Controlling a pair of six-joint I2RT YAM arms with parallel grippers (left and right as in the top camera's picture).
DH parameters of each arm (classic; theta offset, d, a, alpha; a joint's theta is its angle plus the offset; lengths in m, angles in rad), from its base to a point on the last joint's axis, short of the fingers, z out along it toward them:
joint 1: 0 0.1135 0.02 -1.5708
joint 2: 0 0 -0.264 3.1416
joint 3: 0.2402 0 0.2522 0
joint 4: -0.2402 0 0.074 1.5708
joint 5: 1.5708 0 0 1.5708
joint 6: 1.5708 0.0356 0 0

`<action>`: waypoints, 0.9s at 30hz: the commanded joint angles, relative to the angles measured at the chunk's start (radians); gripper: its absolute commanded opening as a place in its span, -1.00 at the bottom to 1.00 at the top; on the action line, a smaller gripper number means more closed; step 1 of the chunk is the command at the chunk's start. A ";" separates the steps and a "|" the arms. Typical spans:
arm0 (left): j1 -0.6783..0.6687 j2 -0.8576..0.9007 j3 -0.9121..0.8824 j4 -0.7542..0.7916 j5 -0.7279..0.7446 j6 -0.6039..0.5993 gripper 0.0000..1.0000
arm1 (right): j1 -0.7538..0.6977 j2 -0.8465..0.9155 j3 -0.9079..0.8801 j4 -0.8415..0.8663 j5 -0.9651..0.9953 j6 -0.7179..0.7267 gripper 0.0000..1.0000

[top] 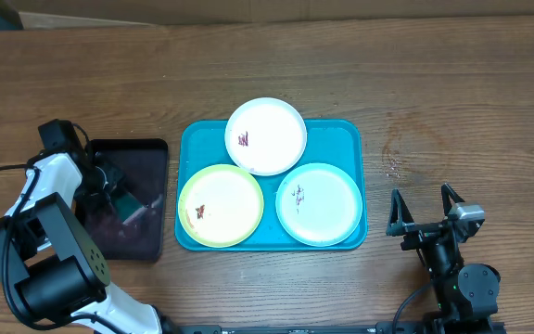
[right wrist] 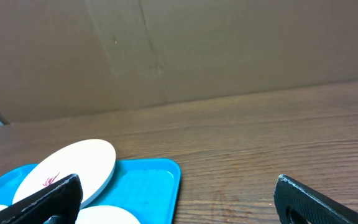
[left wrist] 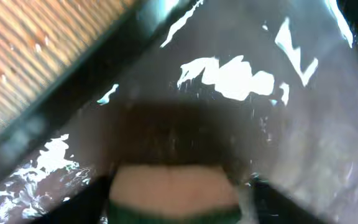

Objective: Clean dirty plates on tray and stack at the side

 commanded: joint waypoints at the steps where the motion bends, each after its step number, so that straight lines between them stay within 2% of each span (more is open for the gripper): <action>1: 0.001 0.029 -0.027 -0.056 0.025 0.000 0.99 | -0.006 -0.007 -0.010 0.006 0.005 -0.004 1.00; 8: 0.000 0.029 -0.027 -0.185 0.114 0.000 1.00 | -0.006 -0.007 -0.010 0.006 0.006 -0.004 1.00; 9: 0.000 0.029 -0.027 -0.197 0.124 0.000 0.78 | -0.006 -0.007 -0.010 0.006 0.005 -0.004 1.00; 11: 0.000 0.029 -0.027 -0.211 0.129 0.000 -0.02 | -0.006 -0.007 -0.010 0.006 0.006 -0.004 1.00; 12: 0.000 0.029 -0.027 -0.213 0.128 0.000 -0.32 | -0.006 -0.007 -0.010 0.006 0.005 -0.004 1.00; 14: 0.001 0.029 -0.027 -0.210 0.125 0.000 -0.82 | -0.006 -0.007 -0.010 0.006 0.005 -0.004 1.00; 15: 0.001 0.029 -0.027 -0.208 0.125 0.000 -0.91 | -0.006 -0.007 -0.010 0.005 0.005 -0.004 1.00; 18: 0.002 0.029 -0.027 -0.191 0.124 0.000 -0.91 | -0.006 -0.007 -0.010 0.006 0.005 -0.004 1.00; 19: 0.002 0.029 -0.027 -0.185 0.124 0.000 -0.69 | -0.006 -0.007 -0.010 0.006 0.005 -0.004 1.00; 21: 0.002 0.029 -0.027 -0.172 0.124 0.000 0.85 | -0.006 -0.007 -0.010 0.006 0.006 -0.004 1.00; 22: 0.002 0.029 -0.027 -0.161 0.123 0.000 0.99 | -0.006 -0.007 -0.010 0.006 0.006 -0.004 1.00; 27: -0.001 0.029 -0.027 -0.117 0.066 0.000 0.99 | -0.006 -0.007 -0.010 0.006 0.005 -0.004 1.00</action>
